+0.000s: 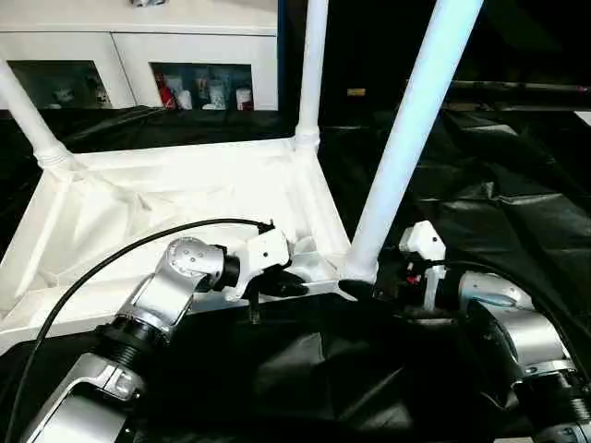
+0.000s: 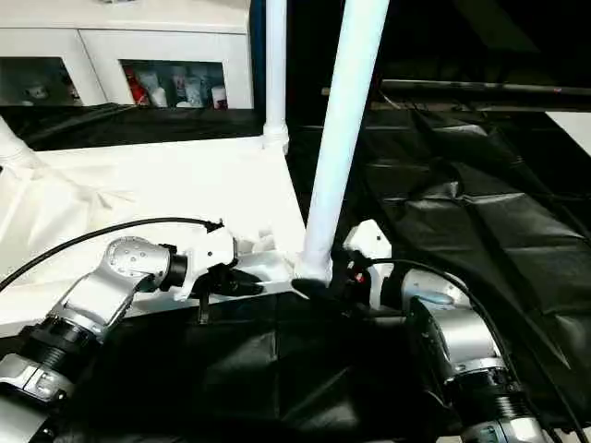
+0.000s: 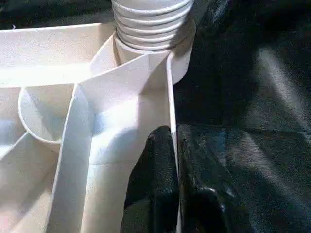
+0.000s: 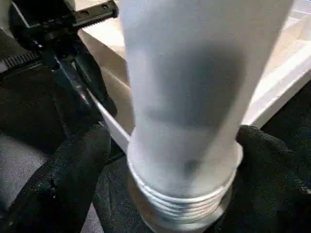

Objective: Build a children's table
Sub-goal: Rotate leg to tighten

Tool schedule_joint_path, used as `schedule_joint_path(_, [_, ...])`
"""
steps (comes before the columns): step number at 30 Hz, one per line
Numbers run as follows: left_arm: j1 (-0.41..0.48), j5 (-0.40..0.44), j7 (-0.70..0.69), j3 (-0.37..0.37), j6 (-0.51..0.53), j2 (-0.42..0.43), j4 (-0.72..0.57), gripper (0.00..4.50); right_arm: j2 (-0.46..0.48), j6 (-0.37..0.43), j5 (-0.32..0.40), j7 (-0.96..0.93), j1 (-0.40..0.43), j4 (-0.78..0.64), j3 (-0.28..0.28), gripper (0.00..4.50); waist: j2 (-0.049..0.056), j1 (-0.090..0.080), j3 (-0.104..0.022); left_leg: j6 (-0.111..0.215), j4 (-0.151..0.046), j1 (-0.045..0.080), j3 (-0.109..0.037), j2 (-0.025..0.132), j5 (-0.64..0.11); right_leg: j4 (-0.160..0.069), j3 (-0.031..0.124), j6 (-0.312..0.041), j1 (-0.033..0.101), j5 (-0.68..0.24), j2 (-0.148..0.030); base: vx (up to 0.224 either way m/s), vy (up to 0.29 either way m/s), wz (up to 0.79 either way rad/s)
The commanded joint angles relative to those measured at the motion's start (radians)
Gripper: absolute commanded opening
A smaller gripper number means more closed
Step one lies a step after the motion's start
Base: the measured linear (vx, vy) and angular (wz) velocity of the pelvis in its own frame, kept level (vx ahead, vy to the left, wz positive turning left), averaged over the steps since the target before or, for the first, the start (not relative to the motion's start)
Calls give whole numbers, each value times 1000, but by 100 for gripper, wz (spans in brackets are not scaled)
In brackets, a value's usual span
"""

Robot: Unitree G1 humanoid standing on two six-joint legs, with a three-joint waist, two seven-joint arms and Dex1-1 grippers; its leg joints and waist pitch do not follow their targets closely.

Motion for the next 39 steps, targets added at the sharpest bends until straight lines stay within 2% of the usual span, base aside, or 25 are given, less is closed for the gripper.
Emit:
schedule_joint_path(1, [2, -51, -23, 13, -44, -20, -11, 0, 4, 4, -7, -18, -16, 16, -2, 392, -11, -5, -61, 94, -55, 6, -6, 42, -56, -66, 63, -232, 57, 40, -76, 0, 0, 0])
schedule_joint_path(4, [3, -51, -24, 14, -49, -18, -7, 0, 12, -3, -15, -22, -27, 32, -1, 380, -10, -4, -62, 87, -54, 7, -6, 42, -66, -66, 64, -232, 57, 33, -76, 0, 0, 0])
schedule_joint_path(5, [3, -51, -25, 13, -49, -18, -6, 0, 12, -6, -19, -23, -29, 35, 1, 355, -10, -4, -62, 87, -53, 7, -6, 42, -63, -65, 64, -231, 57, 39, -75, 0, 0, 0])
schedule_joint_path(9, [1, -50, -26, 16, -54, -19, 1, 0, 18, -25, -35, -33, -41, 67, 11, 342, -12, -5, -65, 97, -49, 4, -6, 38, -35, -60, 63, -236, 59, 85, -74, 0, 0, 0])
schedule_joint_path(10, [0, -50, -27, 17, -55, -19, 2, 0, 21, -26, -35, -36, -43, 72, 12, 316, -12, -4, -65, 100, -49, 5, -5, 39, -35, -59, 63, -236, 59, 85, -75, 0, 0, 0])
schedule_joint_path(13, [0, -48, -27, 17, -58, -18, 4, 0, 24, -33, -42, -34, -44, 83, 19, 303, -12, -4, -66, 104, -48, 5, -6, 39, -31, -57, 63, -237, 60, 92, -74, 0, 0, 0])
schedule_joint_path(14, [0, -48, -27, 17, -58, -18, 4, 0, 25, -34, -43, -33, -43, 84, 20, 284, -12, -4, -66, 105, -48, 5, -6, 39, -30, -57, 63, -237, 60, 93, -74, 0, 0, 0])
schedule_joint_path(19, [-1, -48, -14, 23, -39, -21, 5, 0, 36, -34, -48, -56, -38, 100, 13, 277, -13, -4, -66, 106, -47, 4, -6, 38, -26, -56, 63, -239, 60, 94, -73, 0, 0, 0])
schedule_joint_path(20, [-8, -37, 13, 25, -25, -28, 15, 0, 51, -32, -54, -96, -35, 115, 3, 277, -9, -3, -66, 105, -47, 5, -6, 39, -28, -56, 62, -239, 59, 91, -74, 0, 0, 0])
schedule_joint_path(26, [-46, -5, 144, 45, 39, -83, 68, 0, 130, -5, -67, -280, -35, 179, -43, 276, -6, -9, -62, 58, -54, 11, -6, 40, -84, -67, 63, -233, 55, -2, -75, 0, 0, 0])
schedule_joint_path(27, [-75, -2, 222, 57, 93, -142, 100, 0, 202, 15, -80, -454, -52, 243, -83, 276, -1, -12, -62, 46, -55, 13, -5, 41, -85, -66, 66, -232, 51, -12, -75, 0, 0, 0])
schedule_joint_path(29, [-101, 10, 299, 63, 122, -193, 138, 0, 261, 23, -91, -590, -75, 296, -110, 275, -7, -16, -60, 25, -58, 13, -5, 37, -105, -74, 65, -221, 52, -62, -73, 0, 0, 0])
schedule_joint_path(30, [-117, 21, 352, 68, 136, -226, 166, 0, 295, 21, -99, -659, -92, 327, -120, 275, 0, -17, -59, 14, -59, 16, -5, 38, -120, -79, 67, -215, 50, -89, -76, 0, 0, 0])
schedule_joint_path(31, [-126, 29, 383, 69, 144, -245, 182, 0, 317, 20, -103, -691, -104, 343, -122, 275, 0, -21, -57, 5, -60, 18, -5, 37, -146, -84, 68, -211, 47, -125, -76, 0, 0, 0])
schedule_joint_path(32, [-129, 34, 398, 68, 146, -254, 187, 0, 326, 18, -106, -708, -110, 351, -122, 275, -2, -21, -55, 3, -61, 20, -4, 35, -161, -89, 68, -204, 46, -152, -76, 0, 0, 0])
schedule_joint_path(33, [-139, 45, 437, 65, 151, -280, 200, 0, 355, 11, -119, -752, -132, 377, -115, 275, 0, -19, -55, 2, -61, 20, -4, 36, -175, -93, 70, -195, 46, -174, -77, 0, 0, 0])
schedule_joint_path(35, [-141, 51, 453, 56, 156, -301, 198, 0, 378, 1, -131, -772, -154, 400, -101, 275, -5, -22, -50, -2, -66, 18, -7, 34, -203, -99, 68, -172, 47, -236, -76, 0, 0, 0])
schedule_joint_path(36, [-142, 52, 455, 53, 156, -305, 196, 0, 384, -4, -133, -775, -161, 406, -98, 275, -3, -23, -52, -4, -66, 21, -8, 34, -214, -102, 70, -162, 45, -257, -78, 0, 0, 0])
schedule_joint_path(39, [-143, 61, 462, 51, 148, -309, 199, 0, 403, -24, -131, -756, -172, 411, -96, 275, -6, -27, -54, 10, -66, 17, -8, 33, -198, -98, 74, -158, 45, -215, -74, 0, 0, 0])
